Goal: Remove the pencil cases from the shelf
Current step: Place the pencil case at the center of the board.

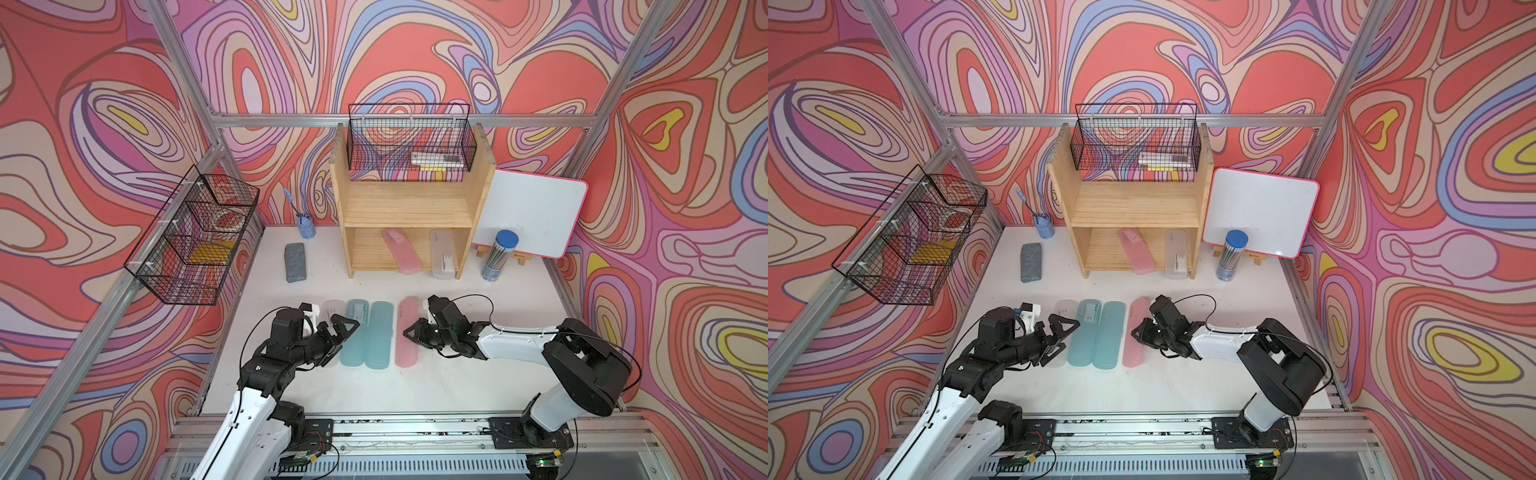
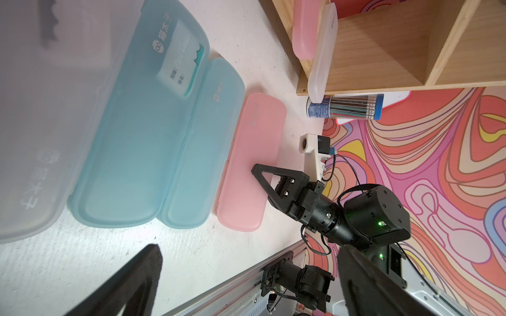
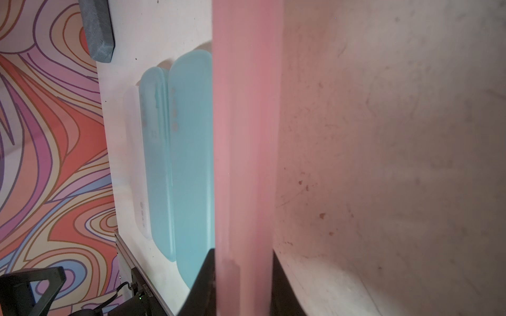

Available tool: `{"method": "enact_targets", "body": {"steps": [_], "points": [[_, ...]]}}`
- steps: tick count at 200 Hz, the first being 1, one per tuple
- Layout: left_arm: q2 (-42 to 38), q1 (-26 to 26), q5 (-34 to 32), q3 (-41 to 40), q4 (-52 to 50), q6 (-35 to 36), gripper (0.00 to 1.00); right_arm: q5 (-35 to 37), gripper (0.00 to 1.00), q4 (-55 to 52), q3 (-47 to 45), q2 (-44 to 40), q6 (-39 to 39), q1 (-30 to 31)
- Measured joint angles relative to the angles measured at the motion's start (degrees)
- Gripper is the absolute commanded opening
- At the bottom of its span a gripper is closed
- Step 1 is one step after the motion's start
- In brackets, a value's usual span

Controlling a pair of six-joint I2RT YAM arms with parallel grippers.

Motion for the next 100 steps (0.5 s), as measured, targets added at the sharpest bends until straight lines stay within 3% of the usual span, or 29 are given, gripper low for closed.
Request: {"method": "enact_targets", "body": {"steps": [32,72,100], "points": [[-0.2,0.0,-0.2,0.0,-0.2,0.0,0.99,0.0,0.23,1.3,0.6,1.2,1.2,1.2],[-1.2,0.0,-0.3,0.0,-0.9,0.0,0.99,0.9,0.47,0.6,0.7,1.4,2.4,1.3],[-1.5,0.0,-0.4,0.0,-0.9,0.0,0.99,3.1,0.55,-3.0,1.3,1.2,2.3,1.5]]}}
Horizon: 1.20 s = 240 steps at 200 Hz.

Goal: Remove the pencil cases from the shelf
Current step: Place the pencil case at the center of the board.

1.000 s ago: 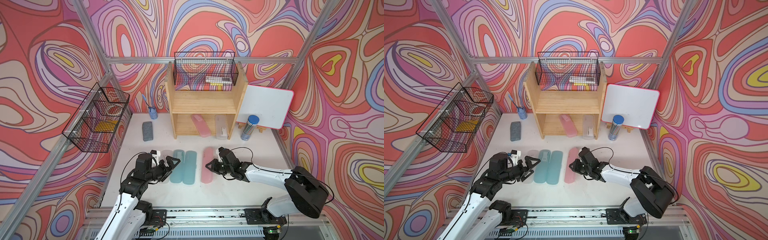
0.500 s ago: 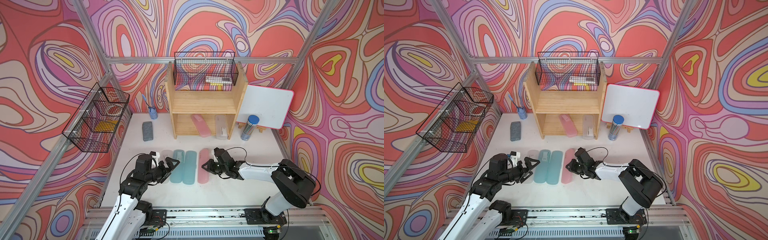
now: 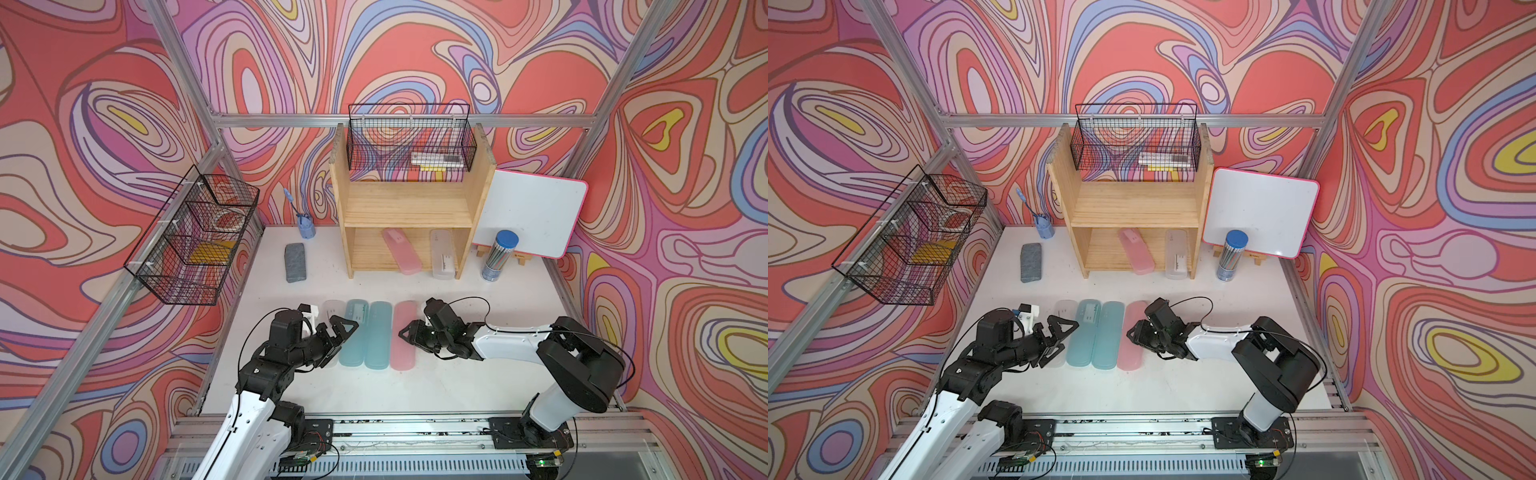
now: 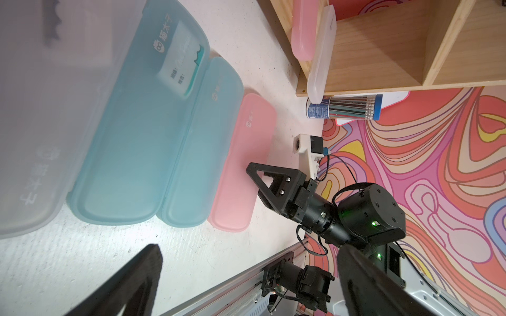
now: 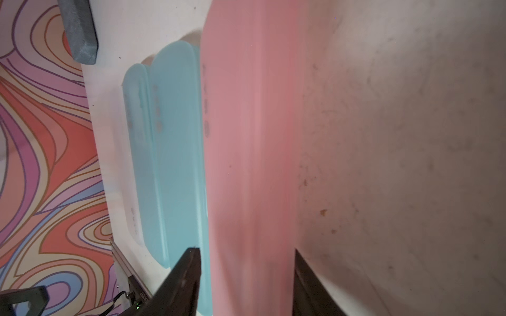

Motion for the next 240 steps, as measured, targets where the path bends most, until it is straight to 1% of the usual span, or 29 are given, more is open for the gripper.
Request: {"method": "enact_targets", "body": {"steps": [31,46,82,89,92,118,146,167,201,240], "points": [[0.0,0.0,-0.1,0.0,0.0,0.0,0.99,2.2,0.64,-4.5,1.2,-1.5,-0.7,0.0],[0.0,0.0,-0.2,0.0,0.0,0.0,0.99,3.3,0.74,-6.5,1.7,-2.7,-1.3,0.0],[-0.3,0.0,-0.5,0.0,-0.1,0.0,0.99,7.4,0.90,-13.1,4.0,-5.7,-3.5,0.0],[-0.5,0.0,-0.7,0.0,-0.3,0.0,0.99,8.4,0.97,-14.5,4.6,-6.4,-4.4,0.0],[-0.6,0.0,-0.9,0.1,-0.5,0.1,0.99,8.8,0.98,-15.1,4.9,-6.7,-5.0,0.0],[-0.9,0.0,-2.4,2.3,-3.6,1.8,0.99,13.0,0.98,-20.5,8.4,-9.1,-10.2,0.0],[0.0,0.0,-4.6,8.8,-8.6,5.9,0.99,18.6,0.98,-24.5,14.1,-11.1,-18.1,0.0],[1.1,0.0,-6.5,13.4,-12.2,9.4,0.99,21.0,0.98,-25.8,18.1,-10.7,-24.7,-0.3],[2.2,0.0,-10.3,18.3,-18.6,14.6,0.99,22.1,0.98,-26.6,23.9,-6.1,-34.9,-1.9],[2.3,0.0,-14.1,20.1,-23.9,18.0,0.99,20.9,0.98,-25.9,25.7,-1.8,-43.5,-5.6]]}}
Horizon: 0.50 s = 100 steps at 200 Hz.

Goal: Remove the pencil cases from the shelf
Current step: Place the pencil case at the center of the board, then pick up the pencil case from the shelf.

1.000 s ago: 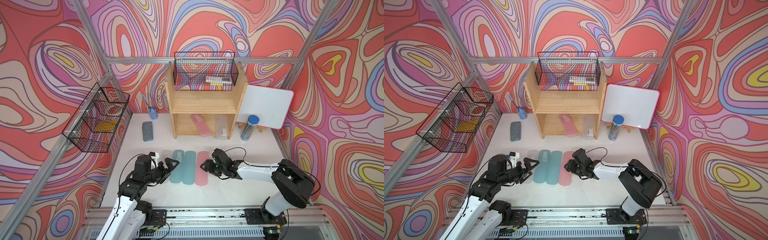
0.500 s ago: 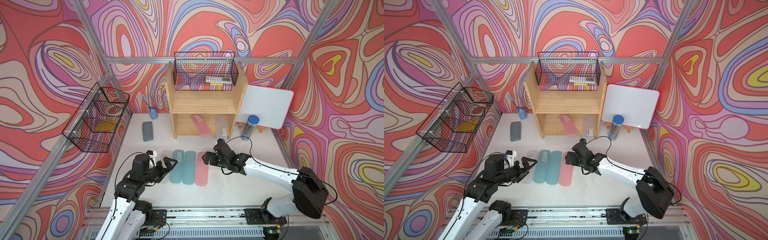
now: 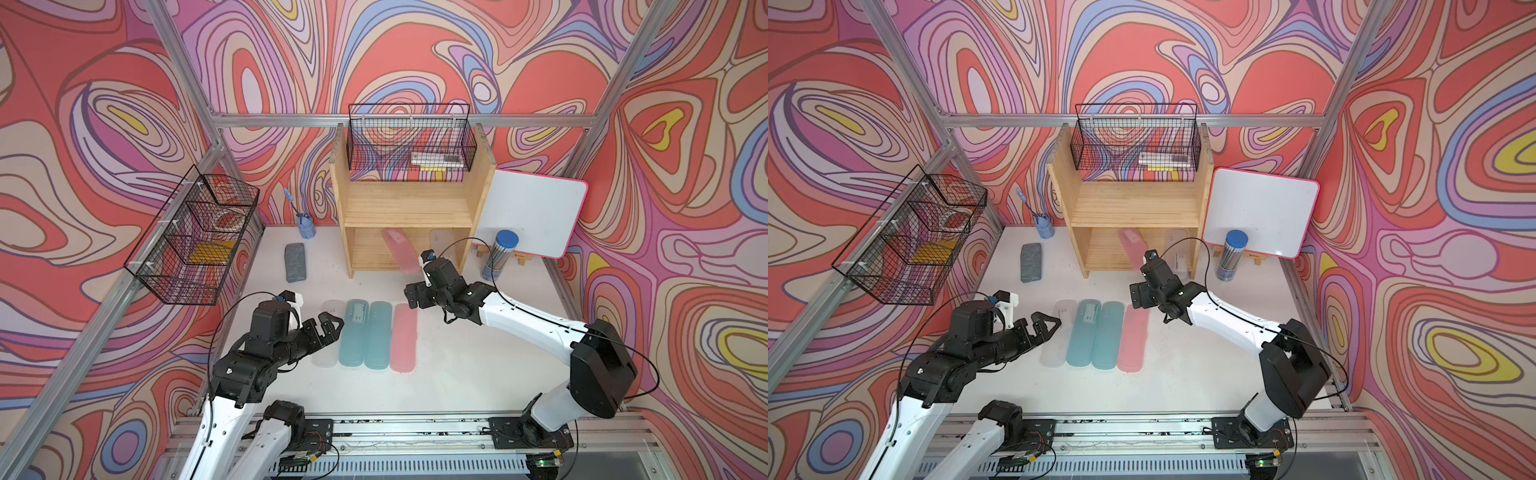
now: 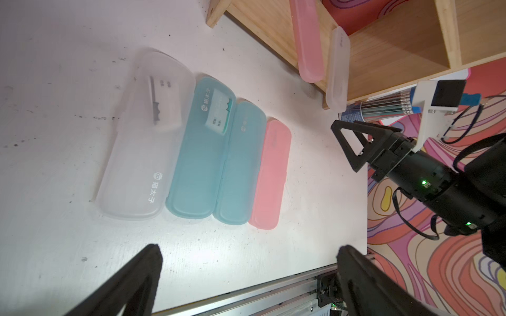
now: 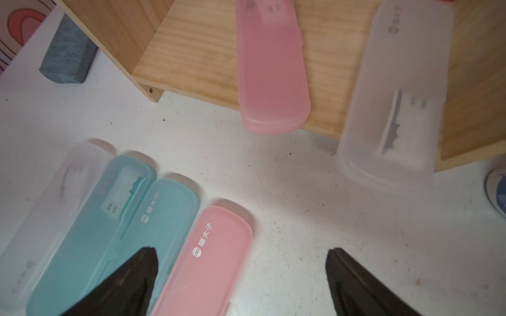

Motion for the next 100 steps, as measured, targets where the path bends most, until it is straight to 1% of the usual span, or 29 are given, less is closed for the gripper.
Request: {"method": "enact_targets", "body": {"steps": [42,66,100], "points": [[-0.3,0.0,-1.7,0.0,-1.8,0.4,0.99,-3.7,0.98,0.2,4.3,5.1,-6.2,-3.4],[-0.8,0.0,-2.1,0.0,-1.8,0.3,0.99,-5.8,0.98,0.6,6.1,7.5,-8.5,-4.6],[-1.0,0.0,-2.6,-0.1,-1.8,-0.2,0.99,-7.0,0.98,1.0,9.4,11.4,-10.6,-5.8]]}}
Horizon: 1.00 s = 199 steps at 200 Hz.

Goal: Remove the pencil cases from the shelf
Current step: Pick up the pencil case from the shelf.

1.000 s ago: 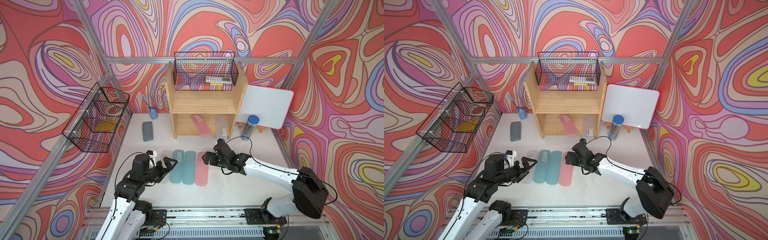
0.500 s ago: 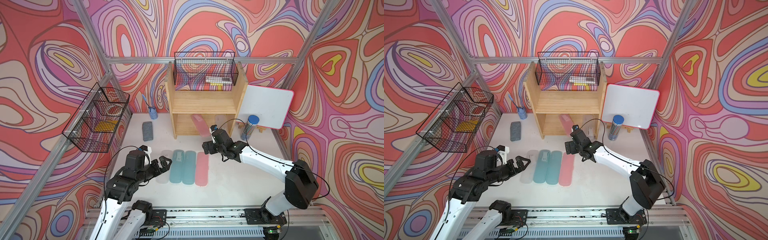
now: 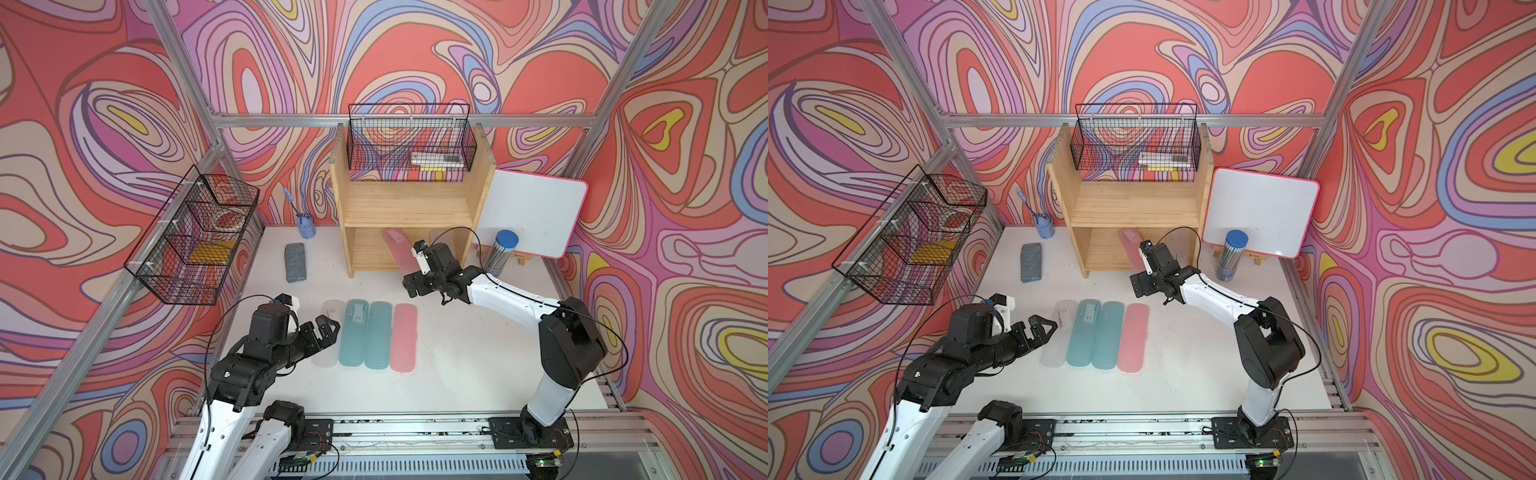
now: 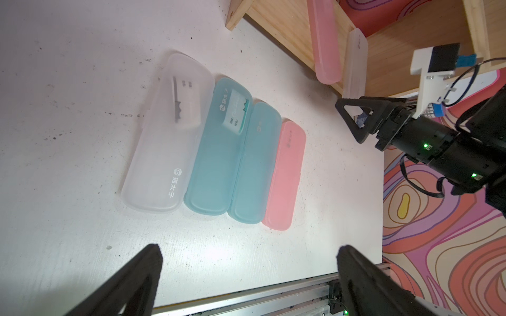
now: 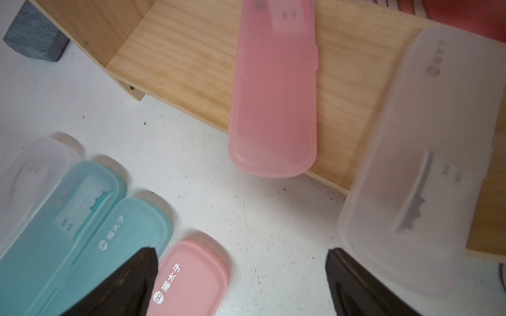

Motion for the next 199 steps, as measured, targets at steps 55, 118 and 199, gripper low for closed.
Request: {"method": "enact_targets", "body": {"steps": [55,118,199], "points": [[0.0,0.0,-0.8,-0.1,0.0,-0.6,0.99,-0.1,0.98,0.3,6.6,6.2,-0.5,-1.1],[0.9,0.0,-0.8,-0.1,0.1,-0.8,0.98,-0.3,0.98,-1.1,12.4,11.0,0.6,-2.0],[1.8,0.0,-0.8,-0.1,0.1,-0.7,0.99,-1.0,0.98,-2.8,16.4,14.7,2.3,-2.4]]}}
